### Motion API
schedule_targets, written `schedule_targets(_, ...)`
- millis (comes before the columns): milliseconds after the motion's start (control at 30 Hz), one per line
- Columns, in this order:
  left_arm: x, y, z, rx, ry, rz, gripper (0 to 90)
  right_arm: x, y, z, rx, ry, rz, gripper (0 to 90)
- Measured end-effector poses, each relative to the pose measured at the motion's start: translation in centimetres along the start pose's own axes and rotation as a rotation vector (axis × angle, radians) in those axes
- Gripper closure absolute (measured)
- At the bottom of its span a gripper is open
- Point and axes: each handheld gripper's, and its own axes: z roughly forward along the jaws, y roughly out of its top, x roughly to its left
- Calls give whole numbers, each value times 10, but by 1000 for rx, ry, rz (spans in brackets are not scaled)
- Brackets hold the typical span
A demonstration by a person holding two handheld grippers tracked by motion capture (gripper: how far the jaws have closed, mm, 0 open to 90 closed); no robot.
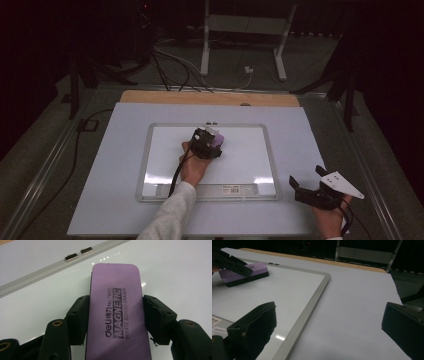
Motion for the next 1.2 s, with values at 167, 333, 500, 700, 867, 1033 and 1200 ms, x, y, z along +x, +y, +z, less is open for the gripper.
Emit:
schedule_targets(167,5,0,-7,-38,-19,-23,421,0,0,0,-2,-1,0,1)
schedule_targets(333,8,2,-16,-81,-42,-33,420,-1,0,-1,-3,-2,2,1)
schedule_targets(500,9,3,-24,-110,-48,-49,421,-1,0,-1,-3,-4,2,1)
schedule_targets(700,11,5,-30,-128,-43,-61,420,-1,0,-1,-3,-6,3,1)
schedule_targets(867,15,4,-37,-134,-36,-70,421,-1,0,-1,-3,-5,3,1)
schedule_targets(1033,15,2,-48,-160,-41,-91,421,-1,0,-2,-4,-5,3,1)
schedule_targets(1200,16,-1,-57,-178,-44,-101,421,-1,0,-2,-5,-5,6,1)
